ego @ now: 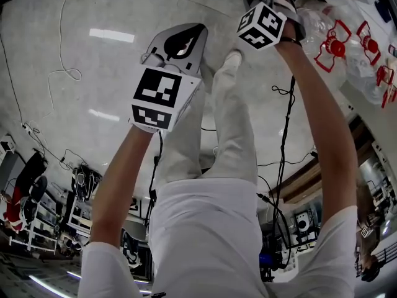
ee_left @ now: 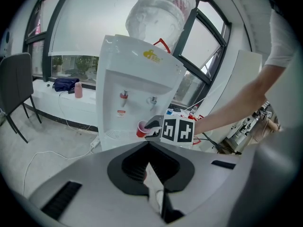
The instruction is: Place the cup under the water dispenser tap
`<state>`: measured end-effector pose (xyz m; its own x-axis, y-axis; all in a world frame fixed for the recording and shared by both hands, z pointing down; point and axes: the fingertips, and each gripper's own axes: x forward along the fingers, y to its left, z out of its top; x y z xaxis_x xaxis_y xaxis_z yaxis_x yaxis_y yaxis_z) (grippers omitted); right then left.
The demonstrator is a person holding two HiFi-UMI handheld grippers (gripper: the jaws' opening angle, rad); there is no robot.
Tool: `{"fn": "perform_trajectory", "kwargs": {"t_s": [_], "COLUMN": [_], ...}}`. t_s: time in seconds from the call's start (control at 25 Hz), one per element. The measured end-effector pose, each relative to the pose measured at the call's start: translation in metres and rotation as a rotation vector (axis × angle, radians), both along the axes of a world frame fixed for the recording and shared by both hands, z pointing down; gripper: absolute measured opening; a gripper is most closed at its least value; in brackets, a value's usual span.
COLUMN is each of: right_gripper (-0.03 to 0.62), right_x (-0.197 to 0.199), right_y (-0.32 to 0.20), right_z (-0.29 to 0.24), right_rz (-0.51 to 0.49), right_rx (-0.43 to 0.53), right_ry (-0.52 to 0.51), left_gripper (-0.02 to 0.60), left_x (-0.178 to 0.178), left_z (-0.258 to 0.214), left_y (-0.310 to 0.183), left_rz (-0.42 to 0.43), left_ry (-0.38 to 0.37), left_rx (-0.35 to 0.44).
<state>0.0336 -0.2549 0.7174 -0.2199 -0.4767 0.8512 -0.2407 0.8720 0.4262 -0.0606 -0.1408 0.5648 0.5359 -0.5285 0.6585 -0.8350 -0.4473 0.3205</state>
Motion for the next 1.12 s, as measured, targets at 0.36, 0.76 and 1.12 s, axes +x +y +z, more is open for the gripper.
{"fn": "perform_trajectory", "kwargs": {"t_s": [0.36,0.76,1.12], "right_gripper": [0.163,0.104,0.011], "right_x": [-0.014,-0.008,0.006], "right_y": [0.015,0.039,0.065], "right_z": [-0.043,-0.104,-0.169], "right_rz": [-0.025,0.048,0.128], "right_rx": [0.059,0.069,0.079], "right_ry": [-0.098,-0.284,-0.4], "left_gripper": [-0.002,-0.002,-0.002], "left_x": [-0.008,-0.006,-0.003], "left_z": [-0.01,-0.043,-0.078], "left_y": [0.005,0.013,0.025], "left_rz": [-0.004,0.005,0.014], "left_ry": [-0.02,-0.023,-0.02], "left_rx": [0.011,0.031,0.044]}}
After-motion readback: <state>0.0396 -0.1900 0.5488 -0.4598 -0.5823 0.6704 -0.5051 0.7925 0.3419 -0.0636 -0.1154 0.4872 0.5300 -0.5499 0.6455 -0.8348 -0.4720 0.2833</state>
